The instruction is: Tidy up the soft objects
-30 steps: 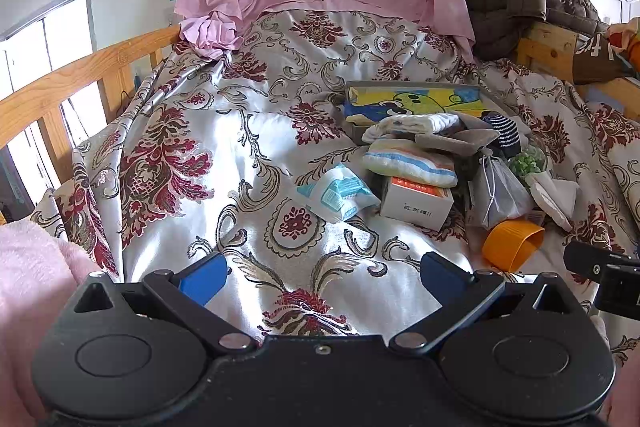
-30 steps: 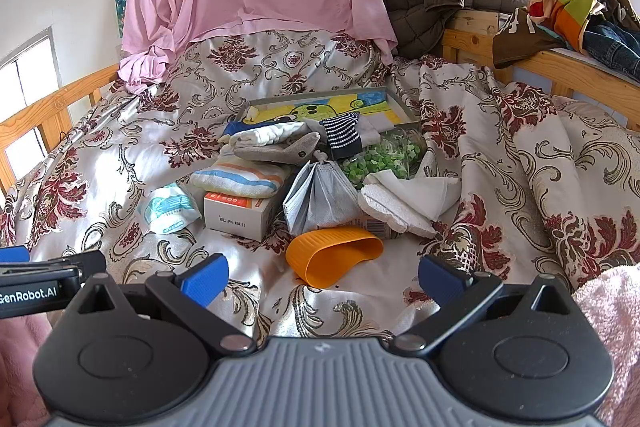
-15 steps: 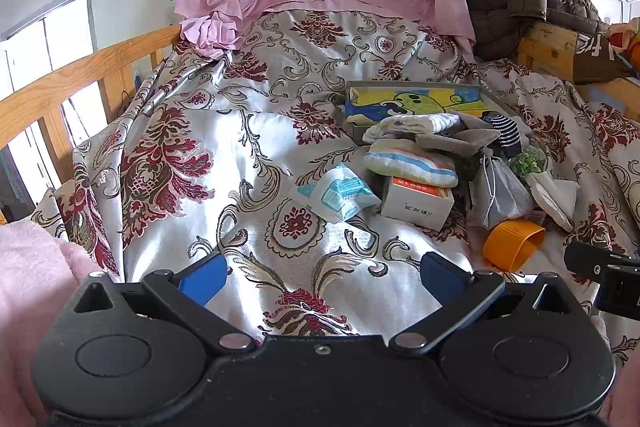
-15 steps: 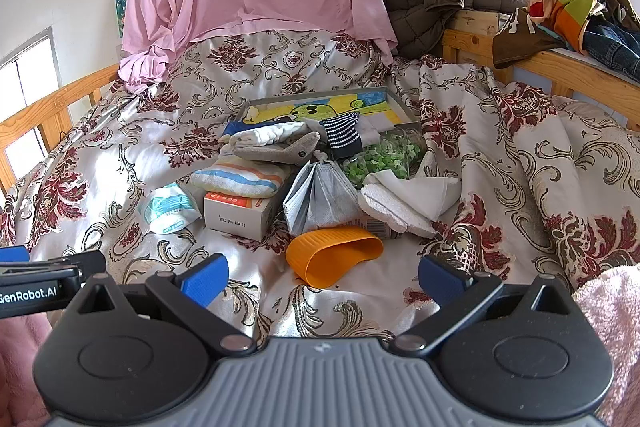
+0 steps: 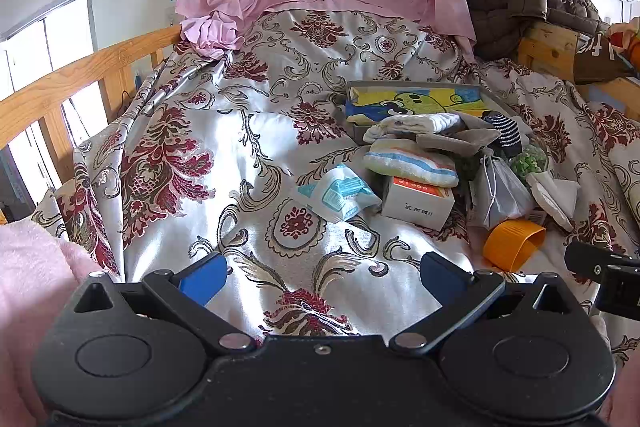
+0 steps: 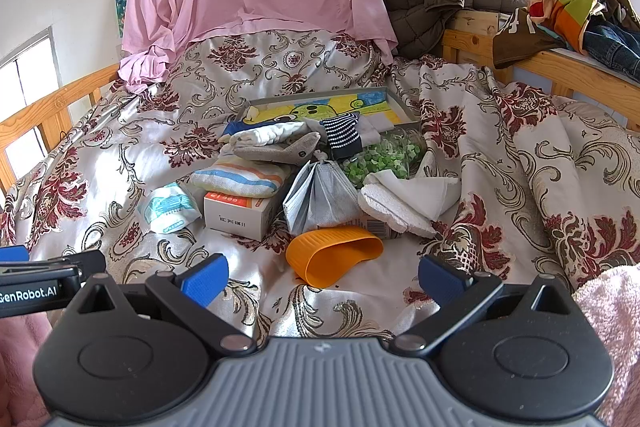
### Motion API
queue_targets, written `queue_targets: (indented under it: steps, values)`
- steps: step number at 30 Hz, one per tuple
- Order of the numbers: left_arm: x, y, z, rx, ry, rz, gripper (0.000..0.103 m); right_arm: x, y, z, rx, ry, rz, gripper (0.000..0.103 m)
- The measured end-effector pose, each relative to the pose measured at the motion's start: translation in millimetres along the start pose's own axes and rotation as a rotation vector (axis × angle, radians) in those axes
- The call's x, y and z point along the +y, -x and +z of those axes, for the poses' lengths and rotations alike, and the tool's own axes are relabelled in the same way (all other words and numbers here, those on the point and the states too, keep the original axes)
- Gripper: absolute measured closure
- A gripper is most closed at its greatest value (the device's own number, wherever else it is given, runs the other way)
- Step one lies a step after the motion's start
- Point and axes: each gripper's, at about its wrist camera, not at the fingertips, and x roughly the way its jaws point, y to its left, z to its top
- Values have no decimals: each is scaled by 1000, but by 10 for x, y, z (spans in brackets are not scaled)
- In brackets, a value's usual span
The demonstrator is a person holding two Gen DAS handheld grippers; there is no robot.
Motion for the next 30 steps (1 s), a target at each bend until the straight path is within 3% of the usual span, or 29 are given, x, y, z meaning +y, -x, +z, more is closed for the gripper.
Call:
queue_targets:
  steps: [30]
  values:
    - [0,-1,2,5,0,-1,1,-37,5,14,5,-23,-10,0]
